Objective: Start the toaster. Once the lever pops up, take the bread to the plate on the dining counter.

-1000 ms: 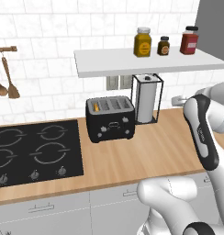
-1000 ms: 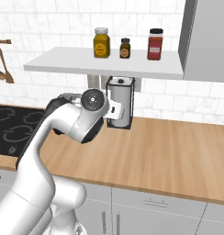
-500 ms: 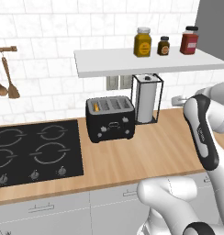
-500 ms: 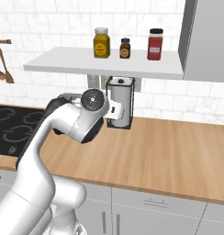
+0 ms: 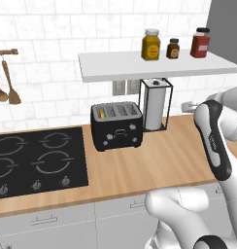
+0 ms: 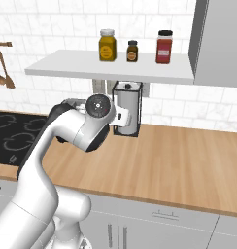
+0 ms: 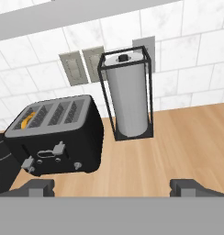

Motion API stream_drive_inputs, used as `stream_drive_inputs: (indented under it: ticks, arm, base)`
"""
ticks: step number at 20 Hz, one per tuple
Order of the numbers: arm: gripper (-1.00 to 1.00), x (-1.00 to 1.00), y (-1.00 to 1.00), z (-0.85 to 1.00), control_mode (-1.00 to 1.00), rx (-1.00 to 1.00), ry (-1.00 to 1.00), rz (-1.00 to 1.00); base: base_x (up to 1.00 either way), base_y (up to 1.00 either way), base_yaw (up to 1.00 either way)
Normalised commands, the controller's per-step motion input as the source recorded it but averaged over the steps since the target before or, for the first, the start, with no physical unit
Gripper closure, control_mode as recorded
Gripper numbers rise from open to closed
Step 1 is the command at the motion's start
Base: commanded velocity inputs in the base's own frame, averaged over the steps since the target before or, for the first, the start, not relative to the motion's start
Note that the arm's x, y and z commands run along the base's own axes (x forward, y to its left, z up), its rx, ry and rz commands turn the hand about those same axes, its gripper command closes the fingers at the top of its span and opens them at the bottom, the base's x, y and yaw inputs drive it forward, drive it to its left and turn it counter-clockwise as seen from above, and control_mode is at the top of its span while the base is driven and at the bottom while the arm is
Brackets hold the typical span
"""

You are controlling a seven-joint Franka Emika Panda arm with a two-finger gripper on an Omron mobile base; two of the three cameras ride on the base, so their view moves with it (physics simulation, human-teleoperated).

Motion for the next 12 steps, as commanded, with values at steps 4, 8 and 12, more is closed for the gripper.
stream_drive_inputs:
  ticks: [4,8,12]
  arm:
    - [-1.00,0.00,0.00,0.00,-1.00,0.00,0.00,0.00]
    - [-1.00,0.00,0.00,0.00,-1.00,0.00,0.00,0.00]
    - [-1.00,0.00,0.00,0.00,-1.00,0.00,0.00,0.00]
  base:
    - [0.00,0.00,0.00]
    - [0.00,0.00,0.00]
    - [0.00,0.00,0.00]
